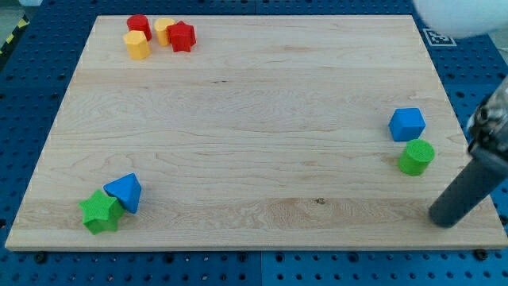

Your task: Point your arm at green star

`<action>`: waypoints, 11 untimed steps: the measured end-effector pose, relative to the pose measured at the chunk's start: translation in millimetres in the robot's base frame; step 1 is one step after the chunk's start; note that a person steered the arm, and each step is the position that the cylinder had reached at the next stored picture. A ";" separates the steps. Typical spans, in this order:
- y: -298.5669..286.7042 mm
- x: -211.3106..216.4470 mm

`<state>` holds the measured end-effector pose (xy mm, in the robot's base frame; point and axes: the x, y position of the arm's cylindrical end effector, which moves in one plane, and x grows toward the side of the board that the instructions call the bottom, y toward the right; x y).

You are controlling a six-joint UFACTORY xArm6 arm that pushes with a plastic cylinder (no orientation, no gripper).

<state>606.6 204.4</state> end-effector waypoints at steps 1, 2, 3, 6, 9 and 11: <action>-81.3 -7.7; -165.3 -53.4; -253.9 -93.5; -466.3 -88.6; -500.3 9.8; -488.3 10.6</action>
<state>617.1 -283.8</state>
